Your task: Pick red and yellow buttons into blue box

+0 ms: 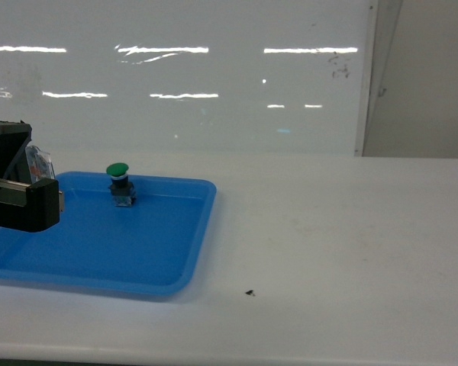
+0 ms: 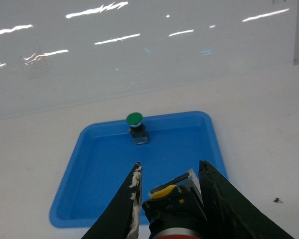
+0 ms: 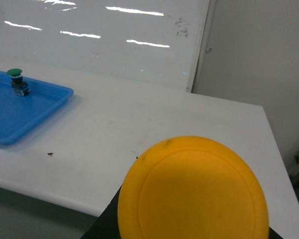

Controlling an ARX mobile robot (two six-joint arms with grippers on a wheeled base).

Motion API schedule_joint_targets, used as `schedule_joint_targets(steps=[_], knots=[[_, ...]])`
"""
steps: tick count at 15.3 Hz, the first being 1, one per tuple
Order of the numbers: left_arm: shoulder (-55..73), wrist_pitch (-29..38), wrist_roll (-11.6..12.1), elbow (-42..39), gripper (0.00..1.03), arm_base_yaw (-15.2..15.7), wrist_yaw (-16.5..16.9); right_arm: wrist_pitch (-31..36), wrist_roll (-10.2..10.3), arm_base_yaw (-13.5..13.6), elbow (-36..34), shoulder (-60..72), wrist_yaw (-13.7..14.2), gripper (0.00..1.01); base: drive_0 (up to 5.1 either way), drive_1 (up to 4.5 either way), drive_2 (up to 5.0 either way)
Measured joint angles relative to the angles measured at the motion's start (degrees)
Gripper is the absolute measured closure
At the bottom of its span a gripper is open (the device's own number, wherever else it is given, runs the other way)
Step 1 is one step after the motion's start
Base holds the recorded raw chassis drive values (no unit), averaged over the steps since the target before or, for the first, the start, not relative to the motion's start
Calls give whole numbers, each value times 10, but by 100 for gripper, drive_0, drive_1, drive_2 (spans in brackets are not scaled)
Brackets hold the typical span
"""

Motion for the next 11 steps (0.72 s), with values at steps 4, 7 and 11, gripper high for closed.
schedule_joint_targets(steps=[4, 7, 11], knots=[[0, -1, 0, 0, 74, 0, 0, 0, 0, 0, 0, 0, 0, 76, 502, -244, -244], [0, 0, 0, 0, 74, 0, 0, 0, 0, 0, 0, 0, 0, 76, 517, -228, -228], [0, -3, 0, 0, 74, 0, 0, 0, 0, 0, 0, 0, 0, 76, 510, -236, -236]])
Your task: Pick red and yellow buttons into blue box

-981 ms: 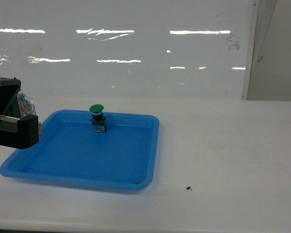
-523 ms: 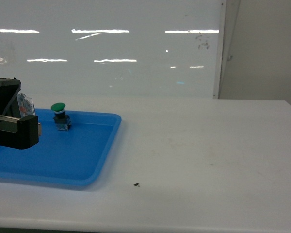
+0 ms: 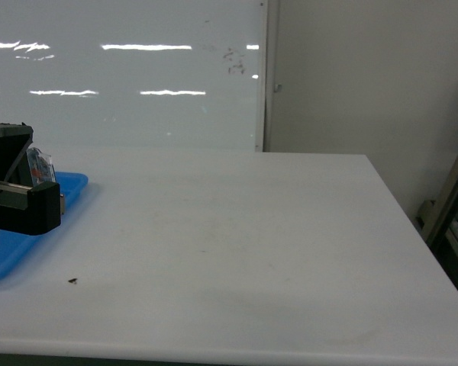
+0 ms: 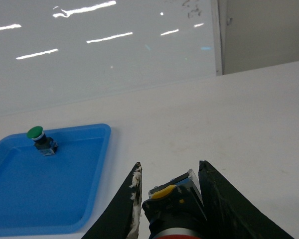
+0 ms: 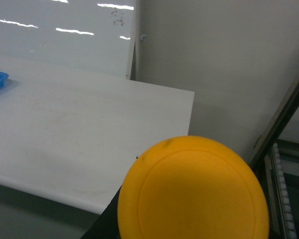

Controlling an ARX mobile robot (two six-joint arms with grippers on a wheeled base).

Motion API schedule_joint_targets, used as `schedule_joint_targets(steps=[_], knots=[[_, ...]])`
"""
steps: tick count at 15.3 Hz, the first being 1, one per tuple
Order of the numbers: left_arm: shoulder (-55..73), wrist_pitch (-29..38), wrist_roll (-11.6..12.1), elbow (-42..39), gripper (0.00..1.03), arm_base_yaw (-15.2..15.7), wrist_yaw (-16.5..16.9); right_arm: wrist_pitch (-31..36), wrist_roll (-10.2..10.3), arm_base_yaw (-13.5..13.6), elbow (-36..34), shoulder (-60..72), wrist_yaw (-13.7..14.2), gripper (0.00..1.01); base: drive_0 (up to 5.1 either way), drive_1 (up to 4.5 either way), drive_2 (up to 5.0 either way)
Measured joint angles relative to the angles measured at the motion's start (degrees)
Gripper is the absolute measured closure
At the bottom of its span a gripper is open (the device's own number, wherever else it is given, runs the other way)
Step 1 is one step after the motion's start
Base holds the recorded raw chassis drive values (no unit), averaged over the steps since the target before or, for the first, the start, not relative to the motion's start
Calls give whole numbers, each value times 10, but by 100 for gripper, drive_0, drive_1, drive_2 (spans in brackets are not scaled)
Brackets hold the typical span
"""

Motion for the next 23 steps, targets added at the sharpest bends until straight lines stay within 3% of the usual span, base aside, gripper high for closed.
schedule_joint_targets(steps=[23], knots=[[0, 3, 0, 0, 74, 0, 0, 1, 0, 0, 0, 0, 0, 76, 477, -368, -106]])
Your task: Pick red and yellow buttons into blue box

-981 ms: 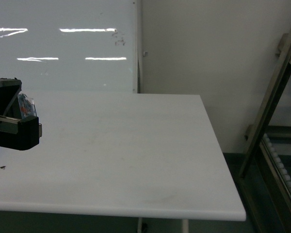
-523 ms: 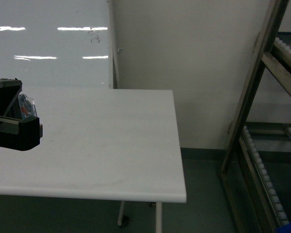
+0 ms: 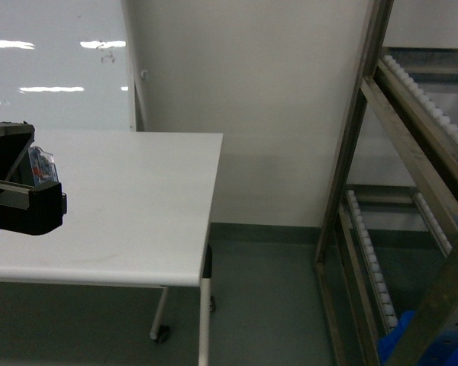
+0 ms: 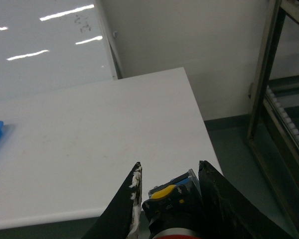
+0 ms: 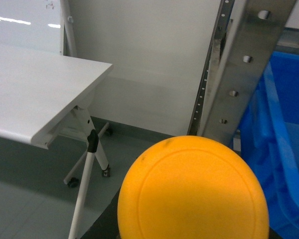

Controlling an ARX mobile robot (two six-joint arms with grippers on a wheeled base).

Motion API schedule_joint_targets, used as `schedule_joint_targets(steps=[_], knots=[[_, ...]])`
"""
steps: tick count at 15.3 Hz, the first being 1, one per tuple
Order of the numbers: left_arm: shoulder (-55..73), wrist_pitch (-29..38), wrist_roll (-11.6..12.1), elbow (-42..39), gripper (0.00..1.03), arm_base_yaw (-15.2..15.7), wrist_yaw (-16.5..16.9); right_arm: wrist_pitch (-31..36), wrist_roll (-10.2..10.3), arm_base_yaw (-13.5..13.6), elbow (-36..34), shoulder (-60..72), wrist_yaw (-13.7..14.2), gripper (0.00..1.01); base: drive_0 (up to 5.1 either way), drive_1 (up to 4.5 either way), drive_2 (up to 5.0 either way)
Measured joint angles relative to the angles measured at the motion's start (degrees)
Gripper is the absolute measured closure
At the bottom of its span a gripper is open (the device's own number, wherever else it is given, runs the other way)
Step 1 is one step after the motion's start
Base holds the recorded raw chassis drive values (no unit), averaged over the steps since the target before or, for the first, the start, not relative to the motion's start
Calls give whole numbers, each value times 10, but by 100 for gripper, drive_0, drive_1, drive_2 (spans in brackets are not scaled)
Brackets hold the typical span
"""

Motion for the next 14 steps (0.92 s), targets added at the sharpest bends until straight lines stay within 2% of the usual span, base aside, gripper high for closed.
schedule_joint_targets(steps=[14], knots=[[0, -2, 0, 0, 74, 0, 0, -1, 0, 0, 0, 1, 0, 76, 477, -366, -107]])
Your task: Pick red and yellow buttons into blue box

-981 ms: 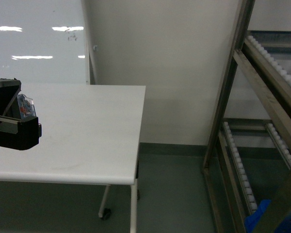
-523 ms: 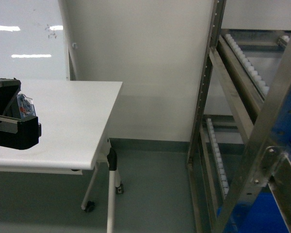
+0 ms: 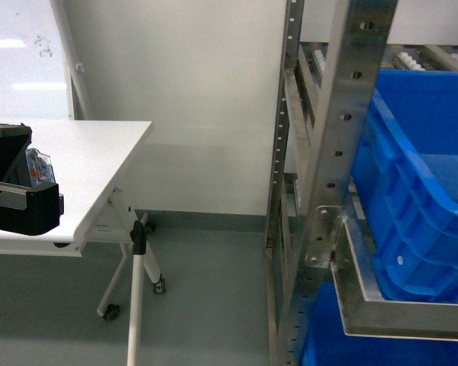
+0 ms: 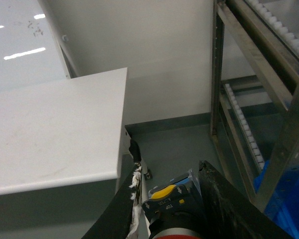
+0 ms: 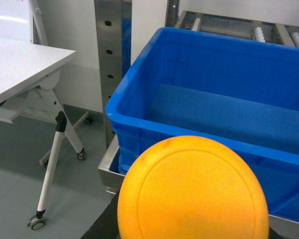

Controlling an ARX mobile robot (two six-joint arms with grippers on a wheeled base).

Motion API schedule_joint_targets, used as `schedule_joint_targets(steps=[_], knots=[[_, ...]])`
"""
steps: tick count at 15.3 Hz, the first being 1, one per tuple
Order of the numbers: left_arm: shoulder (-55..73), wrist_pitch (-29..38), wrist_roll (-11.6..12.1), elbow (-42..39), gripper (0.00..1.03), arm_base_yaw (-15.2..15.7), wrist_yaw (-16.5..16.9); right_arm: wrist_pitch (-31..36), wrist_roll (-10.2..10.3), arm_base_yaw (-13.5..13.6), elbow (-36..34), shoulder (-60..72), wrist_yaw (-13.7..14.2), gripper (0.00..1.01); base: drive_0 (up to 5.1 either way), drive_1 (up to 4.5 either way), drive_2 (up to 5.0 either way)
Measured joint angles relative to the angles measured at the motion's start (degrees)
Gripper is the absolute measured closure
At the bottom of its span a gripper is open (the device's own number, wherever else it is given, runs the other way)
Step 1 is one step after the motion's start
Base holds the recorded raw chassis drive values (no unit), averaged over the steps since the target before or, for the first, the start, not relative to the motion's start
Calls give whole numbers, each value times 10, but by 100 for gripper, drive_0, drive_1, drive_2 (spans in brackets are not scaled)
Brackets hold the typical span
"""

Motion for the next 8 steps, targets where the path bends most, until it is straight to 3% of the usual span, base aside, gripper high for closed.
schedule_joint_targets(steps=[8], knots=[[0, 0, 0, 0, 74, 0, 0, 0, 0, 0, 0, 0, 0, 76, 492, -255, -231]])
